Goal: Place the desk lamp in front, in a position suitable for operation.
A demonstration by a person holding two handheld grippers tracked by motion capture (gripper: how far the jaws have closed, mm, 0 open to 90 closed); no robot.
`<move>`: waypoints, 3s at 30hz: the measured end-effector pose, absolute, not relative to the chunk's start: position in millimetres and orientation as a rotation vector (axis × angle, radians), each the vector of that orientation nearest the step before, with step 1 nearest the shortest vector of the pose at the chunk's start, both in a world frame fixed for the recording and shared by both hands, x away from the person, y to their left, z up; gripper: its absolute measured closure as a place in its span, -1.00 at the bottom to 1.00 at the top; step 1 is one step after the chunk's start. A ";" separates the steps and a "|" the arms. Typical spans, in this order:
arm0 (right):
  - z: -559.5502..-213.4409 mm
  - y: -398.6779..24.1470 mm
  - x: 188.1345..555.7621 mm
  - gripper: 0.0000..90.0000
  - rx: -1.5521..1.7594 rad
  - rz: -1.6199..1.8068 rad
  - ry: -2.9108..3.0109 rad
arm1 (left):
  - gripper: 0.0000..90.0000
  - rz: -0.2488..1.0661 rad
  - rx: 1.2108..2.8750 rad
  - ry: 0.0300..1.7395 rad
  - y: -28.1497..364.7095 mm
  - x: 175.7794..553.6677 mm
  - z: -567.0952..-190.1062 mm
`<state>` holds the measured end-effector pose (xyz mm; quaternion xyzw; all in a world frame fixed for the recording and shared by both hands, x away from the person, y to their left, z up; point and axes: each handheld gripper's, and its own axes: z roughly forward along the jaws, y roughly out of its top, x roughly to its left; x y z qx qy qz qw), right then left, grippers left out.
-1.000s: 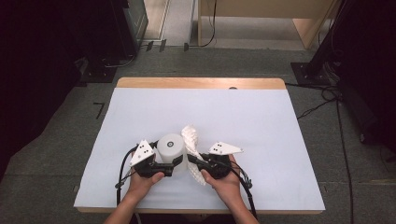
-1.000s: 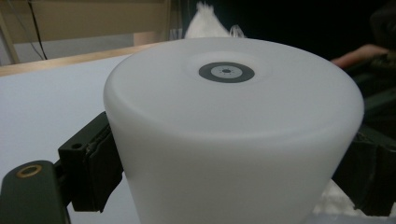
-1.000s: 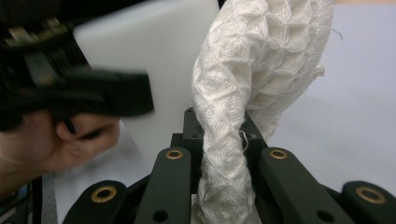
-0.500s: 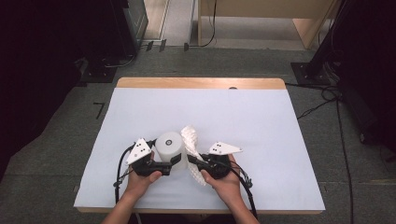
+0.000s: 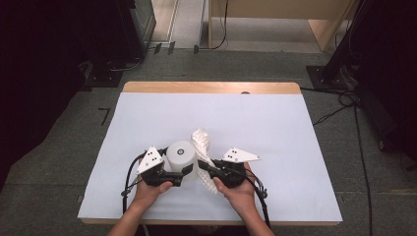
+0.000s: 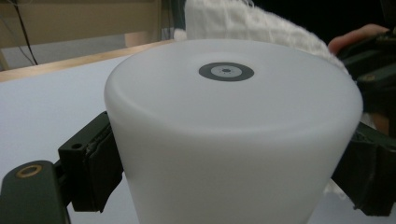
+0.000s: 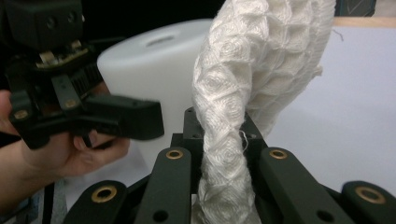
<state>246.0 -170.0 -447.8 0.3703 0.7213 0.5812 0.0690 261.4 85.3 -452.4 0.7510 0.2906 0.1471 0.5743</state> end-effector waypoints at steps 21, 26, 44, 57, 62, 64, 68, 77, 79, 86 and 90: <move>-452.8 -160.1 244.8 0.78 1.114 1.726 2.219 | -0.80 0.326 1.720 0.706 95.4 266.9 -451.0; -449.5 -164.6 244.4 0.78 1.102 1.753 2.202 | -0.80 0.302 1.699 0.699 97.5 267.3 -448.8; -452.8 -157.6 244.1 0.78 1.083 1.747 2.227 | -0.80 0.342 1.740 0.692 98.0 269.1 -452.0; -447.9 -182.1 250.7 0.78 1.151 1.716 2.134 | -0.80 0.593 1.799 0.688 88.8 270.6 -471.2; -452.4 -182.0 252.8 0.78 1.164 1.706 2.147 | -0.81 0.541 1.789 0.745 94.2 272.5 -470.9; -454.9 -182.5 254.0 0.78 1.170 1.699 2.151 | -0.82 0.532 1.782 0.767 95.6 270.7 -469.9; -455.4 -183.8 254.8 0.77 1.180 1.697 2.144 | -0.84 0.542 1.719 0.841 95.3 261.3 -463.2; -460.6 -179.8 255.0 0.78 1.185 1.691 2.161 | -0.86 0.664 1.706 1.013 72.8 253.7 -469.6; -462.8 -177.7 254.6 0.78 1.184 1.686 2.176 | -0.82 0.682 1.715 0.998 72.5 253.2 -470.1; -466.3 -170.3 253.7 0.78 1.169 1.680 2.202 | -0.80 0.550 1.704 0.932 88.4 262.2 -466.4; -465.1 -163.0 249.7 0.77 1.136 1.670 2.223 | -0.80 0.337 1.618 0.843 106.6 269.6 -457.5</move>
